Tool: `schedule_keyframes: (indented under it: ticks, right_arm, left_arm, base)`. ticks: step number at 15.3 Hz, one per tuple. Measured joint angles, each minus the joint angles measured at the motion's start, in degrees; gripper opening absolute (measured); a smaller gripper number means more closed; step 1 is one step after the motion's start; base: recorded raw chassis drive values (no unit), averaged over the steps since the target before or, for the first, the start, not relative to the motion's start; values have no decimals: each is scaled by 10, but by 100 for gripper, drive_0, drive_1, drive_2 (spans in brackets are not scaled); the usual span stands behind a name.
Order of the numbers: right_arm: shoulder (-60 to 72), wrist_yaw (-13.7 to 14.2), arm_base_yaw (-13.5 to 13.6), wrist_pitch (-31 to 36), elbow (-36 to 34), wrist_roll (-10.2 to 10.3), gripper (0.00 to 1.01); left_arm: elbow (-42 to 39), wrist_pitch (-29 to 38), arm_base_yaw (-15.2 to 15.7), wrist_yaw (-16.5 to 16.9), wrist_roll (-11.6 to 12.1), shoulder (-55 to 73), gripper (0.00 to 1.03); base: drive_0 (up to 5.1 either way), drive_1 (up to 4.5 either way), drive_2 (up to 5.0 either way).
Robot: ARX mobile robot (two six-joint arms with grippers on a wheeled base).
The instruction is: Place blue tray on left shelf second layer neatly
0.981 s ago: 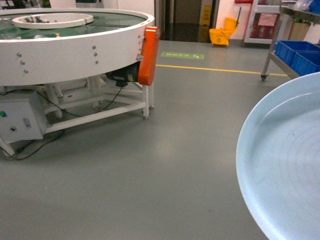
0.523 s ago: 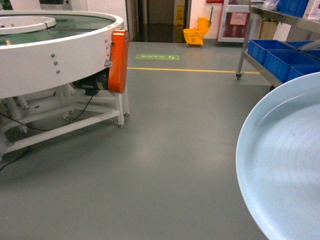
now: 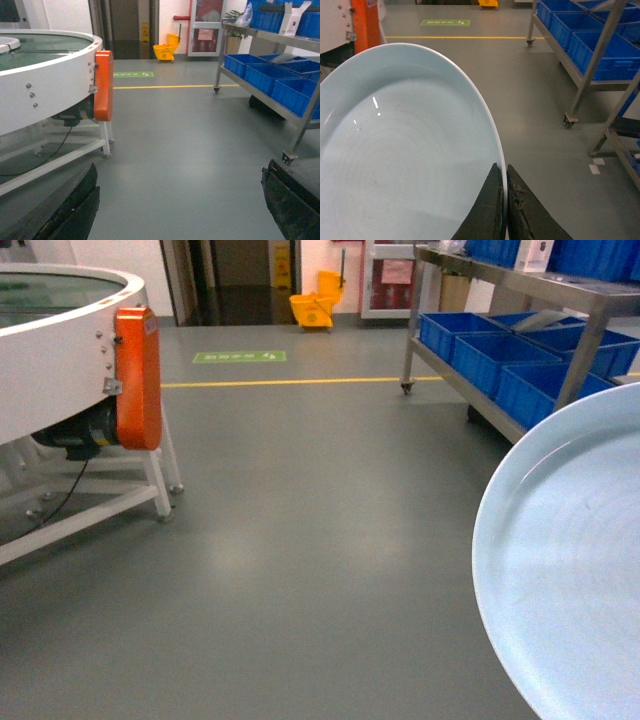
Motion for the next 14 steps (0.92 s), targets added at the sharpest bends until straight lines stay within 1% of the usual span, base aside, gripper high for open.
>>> schedule_keyframes:
  ticks: [14]
  right_arm:
    - [0, 0, 0, 0, 0, 0, 2]
  left_arm:
    - [0, 0, 0, 0, 0, 0, 98]
  base:
    - [-166, -166, -166]
